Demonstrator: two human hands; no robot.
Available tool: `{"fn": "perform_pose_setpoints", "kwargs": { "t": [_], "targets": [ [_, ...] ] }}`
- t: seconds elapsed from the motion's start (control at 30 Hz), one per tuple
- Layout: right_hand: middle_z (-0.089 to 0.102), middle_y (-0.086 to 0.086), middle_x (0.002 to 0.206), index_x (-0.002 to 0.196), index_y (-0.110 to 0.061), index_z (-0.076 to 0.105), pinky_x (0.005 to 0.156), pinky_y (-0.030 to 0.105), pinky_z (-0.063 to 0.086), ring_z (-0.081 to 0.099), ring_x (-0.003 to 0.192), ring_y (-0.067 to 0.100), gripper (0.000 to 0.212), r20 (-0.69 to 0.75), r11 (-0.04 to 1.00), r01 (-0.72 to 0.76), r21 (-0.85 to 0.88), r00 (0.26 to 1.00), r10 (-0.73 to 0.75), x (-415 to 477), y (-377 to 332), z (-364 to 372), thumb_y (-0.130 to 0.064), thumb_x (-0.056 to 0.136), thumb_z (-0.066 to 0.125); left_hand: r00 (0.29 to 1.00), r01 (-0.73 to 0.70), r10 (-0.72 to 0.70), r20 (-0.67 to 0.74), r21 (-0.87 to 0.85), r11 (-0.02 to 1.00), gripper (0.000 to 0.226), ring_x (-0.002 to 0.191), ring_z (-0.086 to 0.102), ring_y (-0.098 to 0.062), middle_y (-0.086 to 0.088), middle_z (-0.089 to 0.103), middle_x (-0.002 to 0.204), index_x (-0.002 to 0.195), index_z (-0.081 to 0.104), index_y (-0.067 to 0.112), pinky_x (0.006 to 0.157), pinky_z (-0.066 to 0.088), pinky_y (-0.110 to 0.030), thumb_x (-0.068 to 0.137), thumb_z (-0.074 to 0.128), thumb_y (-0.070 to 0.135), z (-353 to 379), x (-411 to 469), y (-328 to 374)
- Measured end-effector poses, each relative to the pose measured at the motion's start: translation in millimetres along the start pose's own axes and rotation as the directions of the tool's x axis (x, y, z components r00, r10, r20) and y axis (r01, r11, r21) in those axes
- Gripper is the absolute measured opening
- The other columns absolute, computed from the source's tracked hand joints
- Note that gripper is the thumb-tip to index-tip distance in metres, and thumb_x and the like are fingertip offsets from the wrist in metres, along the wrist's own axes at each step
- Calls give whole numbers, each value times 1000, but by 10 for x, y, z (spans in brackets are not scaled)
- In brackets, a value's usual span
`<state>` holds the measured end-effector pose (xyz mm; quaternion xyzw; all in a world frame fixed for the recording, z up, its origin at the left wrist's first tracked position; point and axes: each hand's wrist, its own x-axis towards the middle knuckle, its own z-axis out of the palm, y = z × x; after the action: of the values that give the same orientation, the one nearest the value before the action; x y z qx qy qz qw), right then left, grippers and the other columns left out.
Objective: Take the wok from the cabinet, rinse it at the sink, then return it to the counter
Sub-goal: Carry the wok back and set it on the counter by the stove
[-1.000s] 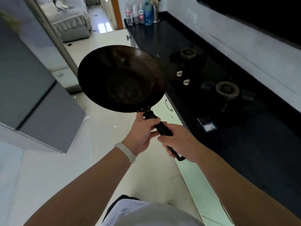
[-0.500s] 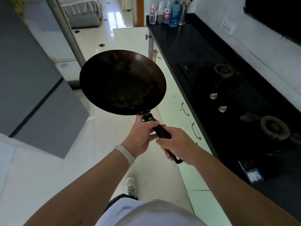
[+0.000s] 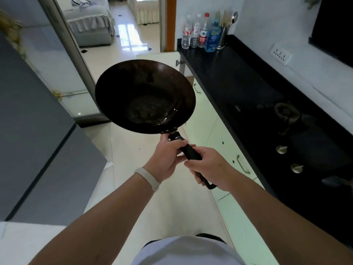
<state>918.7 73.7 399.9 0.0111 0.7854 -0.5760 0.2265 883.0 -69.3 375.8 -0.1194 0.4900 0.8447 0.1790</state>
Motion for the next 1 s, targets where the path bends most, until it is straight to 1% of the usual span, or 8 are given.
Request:
{"fn": "perform_pose_setpoints", "kwargs": {
  "t": [0.1, 0.23, 0.33, 0.53, 0.67, 0.77, 0.9, 1.0],
  "targets": [
    [53, 10, 59, 93, 4, 61, 45, 28, 44, 51, 46, 21, 8, 7, 1000, 7, 7, 1000, -7, 285, -60, -55, -2, 89, 58, 1000, 1, -1, 7, -3, 1000, 42, 91, 69, -29, -11, 58, 92, 126, 43, 9, 68, 57, -38, 89, 53, -8, -58, 286, 117],
    [53, 8, 60, 101, 3, 62, 45, 29, 45, 51, 47, 22, 13, 34, 999, -4, 35, 999, 3, 679, -81, -168, -2, 89, 58, 1000, 27, -27, -9, -7, 1000, 41, 90, 69, -29, -12, 57, 94, 126, 45, 10, 67, 57, -37, 90, 53, -9, -106, 686, 227],
    [53, 5, 58, 97, 2, 62, 46, 28, 44, 51, 46, 22, 10, 50, 999, -4, 40, 999, 2, 1076, -152, -329, -3, 89, 58, 999, 38, -38, -20, 13, 999, 35, 88, 69, -28, -12, 57, 94, 121, 46, 7, 68, 57, -38, 90, 53, -9, -96, 1049, 364],
    [54, 4, 56, 92, -7, 63, 48, 32, 46, 53, 47, 22, 5, 101, 998, 44, 37, 994, -47, 2008, -438, -783, -5, 90, 59, 997, 17, -14, -80, 47, 999, 40, 82, 71, -25, -12, 58, 93, 125, 43, 6, 70, 57, -39, 90, 53, -8, 46, 1943, 849],
    [55, 3, 55, 106, -3, 64, 49, 32, 48, 55, 48, 22, 17, 98, 997, 70, 28, 993, -73, 2564, -619, -1164, -6, 90, 59, 995, 14, -8, -95, 58, 998, 42, 87, 71, -28, -16, 58, 98, 128, 43, 7, 71, 58, -41, 90, 54, -8, 223, 2544, 1126],
    [55, 2, 56, 108, -3, 63, 48, 31, 48, 55, 48, 20, 17, 92, 995, 93, 41, 991, -96, 2886, -705, -1414, -6, 91, 59, 995, 6, 1, -96, 66, 998, 44, 88, 71, -29, -17, 58, 101, 130, 44, 7, 73, 58, -43, 90, 54, -9, 353, 2933, 1265],
    [56, 3, 58, 112, -7, 63, 48, 29, 49, 56, 48, 18, 20, 64, 994, 88, 57, 994, -92, 3148, -773, -1669, -8, 93, 60, 997, 12, -6, -83, 75, 997, 44, 91, 69, -31, -16, 60, 98, 129, 44, 7, 76, 58, -46, 90, 53, -10, 519, 3301, 1385],
    [56, 6, 62, 108, -12, 64, 48, 29, 49, 56, 48, 17, 15, 40, 994, 77, 75, 996, -80, 3286, -811, -1826, -9, 94, 62, 999, 38, -35, -35, 80, 996, 44, 86, 73, -27, -16, 60, 102, 130, 43, 8, 74, 58, -44, 91, 52, -10, 631, 3548, 1446]
  ]
}}
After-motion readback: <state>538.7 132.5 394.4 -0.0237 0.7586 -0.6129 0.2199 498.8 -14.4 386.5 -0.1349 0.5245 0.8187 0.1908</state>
